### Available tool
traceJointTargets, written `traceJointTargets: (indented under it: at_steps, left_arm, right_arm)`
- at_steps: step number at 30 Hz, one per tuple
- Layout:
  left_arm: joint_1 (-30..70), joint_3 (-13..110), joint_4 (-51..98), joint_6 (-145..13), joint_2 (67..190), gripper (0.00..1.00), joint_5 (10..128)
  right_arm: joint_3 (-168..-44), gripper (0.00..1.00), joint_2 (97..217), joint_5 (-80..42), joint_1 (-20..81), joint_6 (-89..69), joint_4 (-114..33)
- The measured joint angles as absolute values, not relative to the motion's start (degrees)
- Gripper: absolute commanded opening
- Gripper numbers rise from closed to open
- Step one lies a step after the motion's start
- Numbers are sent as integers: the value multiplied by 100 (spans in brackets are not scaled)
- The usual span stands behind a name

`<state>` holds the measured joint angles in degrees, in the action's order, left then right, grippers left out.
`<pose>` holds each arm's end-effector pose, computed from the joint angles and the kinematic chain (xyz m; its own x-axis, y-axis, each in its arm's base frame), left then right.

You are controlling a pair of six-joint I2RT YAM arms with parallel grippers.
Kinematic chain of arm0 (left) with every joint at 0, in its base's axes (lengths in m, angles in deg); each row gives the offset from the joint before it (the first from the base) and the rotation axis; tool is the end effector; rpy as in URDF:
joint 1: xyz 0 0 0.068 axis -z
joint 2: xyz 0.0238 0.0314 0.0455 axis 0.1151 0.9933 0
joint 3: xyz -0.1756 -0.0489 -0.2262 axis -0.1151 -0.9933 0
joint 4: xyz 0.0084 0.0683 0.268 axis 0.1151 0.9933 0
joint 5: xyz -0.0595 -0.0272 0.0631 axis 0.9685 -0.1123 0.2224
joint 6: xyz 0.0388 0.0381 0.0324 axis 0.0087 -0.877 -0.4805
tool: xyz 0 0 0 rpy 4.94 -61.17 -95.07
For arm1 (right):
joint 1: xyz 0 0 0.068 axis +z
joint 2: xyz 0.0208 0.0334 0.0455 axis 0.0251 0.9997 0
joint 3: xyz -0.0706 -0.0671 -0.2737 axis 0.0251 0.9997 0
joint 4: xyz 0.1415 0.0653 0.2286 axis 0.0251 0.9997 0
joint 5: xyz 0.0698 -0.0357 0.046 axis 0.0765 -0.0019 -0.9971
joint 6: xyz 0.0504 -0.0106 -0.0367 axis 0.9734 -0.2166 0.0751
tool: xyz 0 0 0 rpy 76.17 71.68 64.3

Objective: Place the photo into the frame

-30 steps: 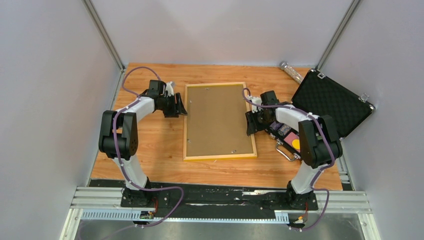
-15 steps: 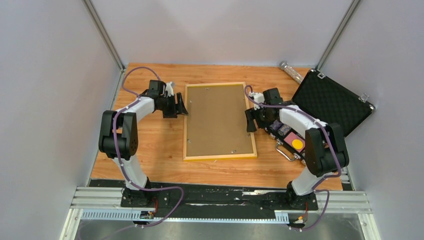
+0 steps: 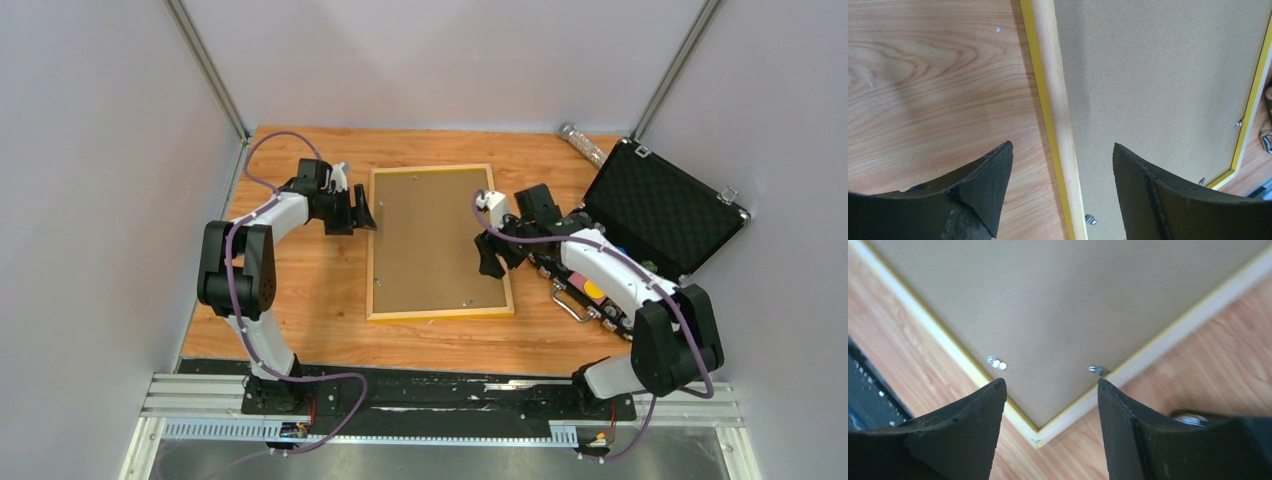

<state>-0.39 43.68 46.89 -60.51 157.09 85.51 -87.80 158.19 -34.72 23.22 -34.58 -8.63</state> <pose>0.3922 -0.0634 0.1812 -0.8967 -0.1767 -0.4058 0.0572 0.8629 -0.5021 0.2791 0.1325 0.2384 -0.5819 -0.5308 -0.6161 -0.7519 0.6398 0.1589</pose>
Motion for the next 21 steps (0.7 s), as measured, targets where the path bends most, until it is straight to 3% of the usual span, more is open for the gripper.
traceJointTargets:
  at_steps: [13, 21]
  left_arm:
    - [-41, 4440, 4732, -6186, 15709, 81, 8650]
    - [-68, 4440, 4754, -6191, 15709, 81, 8689]
  right_arm:
    - [-8354, 65, 15826, -2864, 4144, -3937, -859]
    - [-8354, 66, 16210, -2313, 4759, -4007, -890]
